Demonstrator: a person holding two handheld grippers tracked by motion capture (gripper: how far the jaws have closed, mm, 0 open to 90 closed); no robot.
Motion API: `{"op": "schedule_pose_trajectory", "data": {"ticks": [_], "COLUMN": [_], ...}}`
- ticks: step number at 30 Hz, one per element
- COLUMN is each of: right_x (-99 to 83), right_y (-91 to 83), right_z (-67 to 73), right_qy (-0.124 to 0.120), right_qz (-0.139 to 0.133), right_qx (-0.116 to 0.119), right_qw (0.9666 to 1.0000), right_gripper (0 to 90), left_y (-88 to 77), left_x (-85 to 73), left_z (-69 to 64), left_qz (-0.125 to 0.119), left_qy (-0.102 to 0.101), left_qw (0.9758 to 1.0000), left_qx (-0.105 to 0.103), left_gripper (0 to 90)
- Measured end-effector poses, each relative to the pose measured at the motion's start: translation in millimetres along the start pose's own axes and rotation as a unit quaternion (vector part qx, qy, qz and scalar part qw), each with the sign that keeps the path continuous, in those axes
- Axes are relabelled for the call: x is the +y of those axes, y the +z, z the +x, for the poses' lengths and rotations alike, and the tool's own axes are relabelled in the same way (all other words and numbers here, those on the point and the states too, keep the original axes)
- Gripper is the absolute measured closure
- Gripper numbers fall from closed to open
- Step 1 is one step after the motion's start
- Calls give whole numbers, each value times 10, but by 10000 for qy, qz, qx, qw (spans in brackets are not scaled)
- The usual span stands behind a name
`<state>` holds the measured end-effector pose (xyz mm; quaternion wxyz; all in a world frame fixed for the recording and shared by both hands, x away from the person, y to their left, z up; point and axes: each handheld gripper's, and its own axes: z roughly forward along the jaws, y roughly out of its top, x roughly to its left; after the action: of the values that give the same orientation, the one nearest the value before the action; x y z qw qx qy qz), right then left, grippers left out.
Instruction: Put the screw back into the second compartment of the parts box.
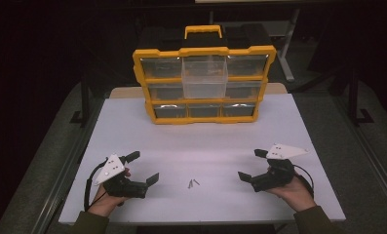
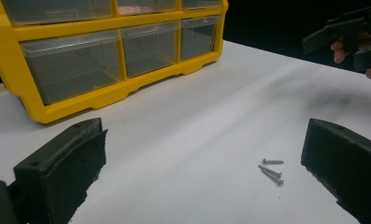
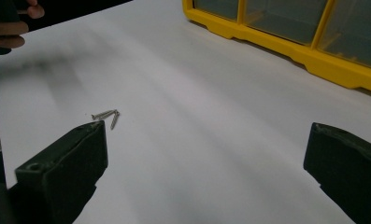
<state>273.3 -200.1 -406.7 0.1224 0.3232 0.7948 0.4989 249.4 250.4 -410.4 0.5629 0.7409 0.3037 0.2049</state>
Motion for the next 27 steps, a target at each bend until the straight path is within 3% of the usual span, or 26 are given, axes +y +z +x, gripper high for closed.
{"op": "schedule_pose_trajectory", "data": {"ticks": [7,16,27], "right_x": [148,315,457], "right_y": [113,239,360], "right_z": [30,38,50], "right_qy": [-142,-59,-158], "right_qz": [143,304,481], "right_qx": [134,257,353], "right_qw": [9997,9992,9981], "right_gripper": [0,0,0], "left_y": [7,9,45], "left_x": [-2,4,17], "left_z": [12,24,24], "left_qz": [-30,-14,-15], "left_qy": [-94,-218,-279], "left_qw": [9999,9998,9996], "left_qx": [35,2,-58], "left_gripper": [0,0,0]}}
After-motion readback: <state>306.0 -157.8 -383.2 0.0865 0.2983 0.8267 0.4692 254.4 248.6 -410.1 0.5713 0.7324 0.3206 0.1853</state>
